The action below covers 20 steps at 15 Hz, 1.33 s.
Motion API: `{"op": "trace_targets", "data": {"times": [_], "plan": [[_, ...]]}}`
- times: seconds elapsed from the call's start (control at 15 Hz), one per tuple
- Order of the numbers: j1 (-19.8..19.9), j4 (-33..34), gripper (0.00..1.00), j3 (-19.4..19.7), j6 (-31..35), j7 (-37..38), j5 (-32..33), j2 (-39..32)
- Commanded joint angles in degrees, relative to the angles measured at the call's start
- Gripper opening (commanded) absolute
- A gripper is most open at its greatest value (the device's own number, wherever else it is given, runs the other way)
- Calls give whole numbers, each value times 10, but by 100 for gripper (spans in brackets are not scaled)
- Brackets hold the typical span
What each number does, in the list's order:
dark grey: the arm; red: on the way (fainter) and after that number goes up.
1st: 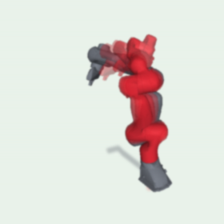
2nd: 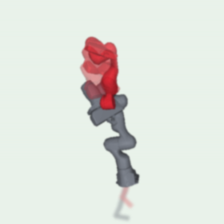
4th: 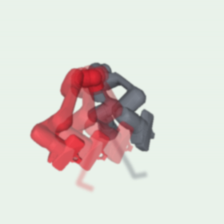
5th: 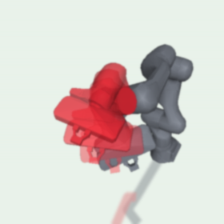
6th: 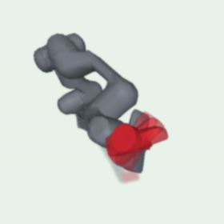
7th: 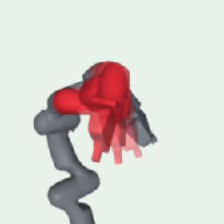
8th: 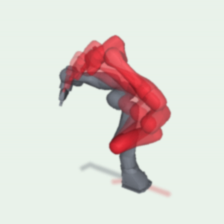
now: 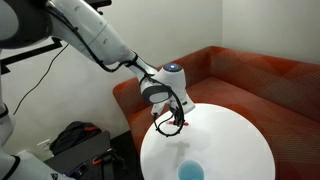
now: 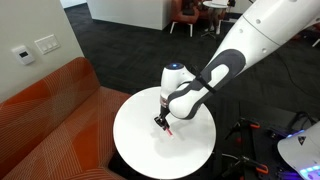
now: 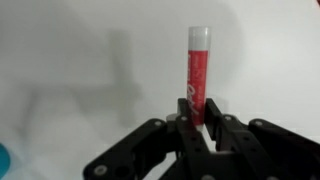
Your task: Put the red marker inside the light blue cup
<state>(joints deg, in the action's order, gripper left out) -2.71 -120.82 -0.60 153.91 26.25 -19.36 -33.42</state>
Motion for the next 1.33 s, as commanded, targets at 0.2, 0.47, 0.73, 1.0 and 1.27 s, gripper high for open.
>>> {"op": "trace_targets", "data": {"times": [0.2, 0.47, 0.73, 1.0, 1.27], "plan": [[-4, -29, 5, 26, -105, 6, 21, 100], [-5, -42, 5, 54, -147, 13, 73, 134], [-25, -59, 5, 102, -135, 90, 166, 149], [-50, -62, 5, 136, -120, 220, 271, 148], [-72, -57, 5, 150, -114, 357, 355, 146]]}}
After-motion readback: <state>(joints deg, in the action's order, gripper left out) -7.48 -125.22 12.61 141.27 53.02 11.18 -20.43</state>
